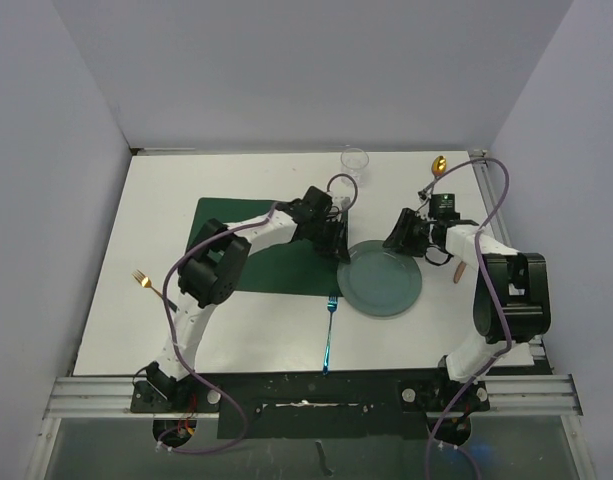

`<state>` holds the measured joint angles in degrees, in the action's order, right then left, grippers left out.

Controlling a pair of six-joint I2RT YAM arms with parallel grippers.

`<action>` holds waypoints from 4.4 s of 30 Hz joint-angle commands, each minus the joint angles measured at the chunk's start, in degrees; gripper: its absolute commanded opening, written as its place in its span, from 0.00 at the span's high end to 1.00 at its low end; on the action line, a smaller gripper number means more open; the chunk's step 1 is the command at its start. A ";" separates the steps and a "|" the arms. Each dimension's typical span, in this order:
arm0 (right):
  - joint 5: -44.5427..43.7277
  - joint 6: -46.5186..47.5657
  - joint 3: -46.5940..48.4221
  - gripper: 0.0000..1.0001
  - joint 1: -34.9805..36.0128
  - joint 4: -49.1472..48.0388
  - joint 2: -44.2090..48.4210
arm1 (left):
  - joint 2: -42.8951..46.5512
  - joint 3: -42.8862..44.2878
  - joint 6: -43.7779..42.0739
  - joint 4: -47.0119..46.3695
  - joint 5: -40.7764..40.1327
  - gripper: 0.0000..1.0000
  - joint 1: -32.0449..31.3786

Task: Set the dinner table for one person
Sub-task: Place the plate at the center of the board, then move the plate to the center of the board.

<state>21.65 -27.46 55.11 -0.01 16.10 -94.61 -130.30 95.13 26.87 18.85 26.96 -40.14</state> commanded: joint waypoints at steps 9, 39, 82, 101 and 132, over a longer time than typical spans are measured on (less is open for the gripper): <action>-4.75 1.72 3.56 0.57 2.48 0.06 -0.44 | -8.44 3.50 -4.63 8.72 -0.35 0.72 -2.83; -8.58 3.19 2.88 0.57 0.15 5.46 12.47 | -13.01 30.93 -9.82 25.74 -13.67 0.30 -19.70; -6.49 1.22 -10.19 0.65 3.19 2.65 18.81 | 23.08 -23.89 14.32 -18.97 2.70 0.29 5.53; -20.95 -0.41 -19.78 1.00 5.29 6.92 23.18 | 36.81 -27.67 7.29 -4.22 -29.12 0.29 10.63; -47.37 -13.03 -11.84 1.00 3.38 18.06 9.46 | 44.77 -35.72 8.08 -6.18 -31.05 0.28 18.70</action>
<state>-17.87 -38.79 43.40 5.19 28.32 -83.40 -88.84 59.77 34.83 15.57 -4.43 -22.41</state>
